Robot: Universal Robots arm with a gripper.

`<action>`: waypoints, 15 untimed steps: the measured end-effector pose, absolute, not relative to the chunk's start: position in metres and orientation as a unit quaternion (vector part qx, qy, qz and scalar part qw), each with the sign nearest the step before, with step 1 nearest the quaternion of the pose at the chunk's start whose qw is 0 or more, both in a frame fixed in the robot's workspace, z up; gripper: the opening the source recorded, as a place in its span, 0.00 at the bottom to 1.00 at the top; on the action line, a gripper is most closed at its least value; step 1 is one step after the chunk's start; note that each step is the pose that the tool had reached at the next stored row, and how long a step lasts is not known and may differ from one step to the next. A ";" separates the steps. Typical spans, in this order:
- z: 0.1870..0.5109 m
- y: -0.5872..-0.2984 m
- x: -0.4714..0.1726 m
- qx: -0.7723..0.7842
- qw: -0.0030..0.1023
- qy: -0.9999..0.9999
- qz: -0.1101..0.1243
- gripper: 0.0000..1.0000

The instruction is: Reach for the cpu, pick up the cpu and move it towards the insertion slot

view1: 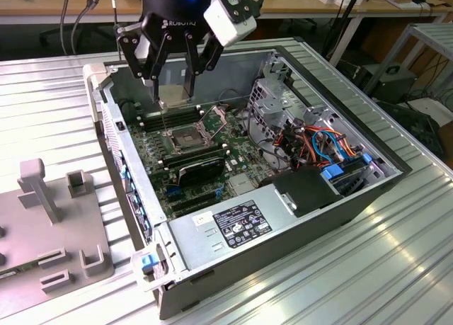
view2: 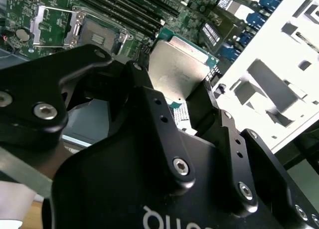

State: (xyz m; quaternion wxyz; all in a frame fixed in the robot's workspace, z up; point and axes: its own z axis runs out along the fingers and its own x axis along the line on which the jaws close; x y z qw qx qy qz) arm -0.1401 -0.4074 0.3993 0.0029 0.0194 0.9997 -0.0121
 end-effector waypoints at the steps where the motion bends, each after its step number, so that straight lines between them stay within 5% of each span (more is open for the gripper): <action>1: 0.399 -0.405 -0.138 0.019 0.003 1.000 -0.012 0.55; 15: 0.398 -0.370 -0.109 0.020 0.003 1.000 -0.017 0.55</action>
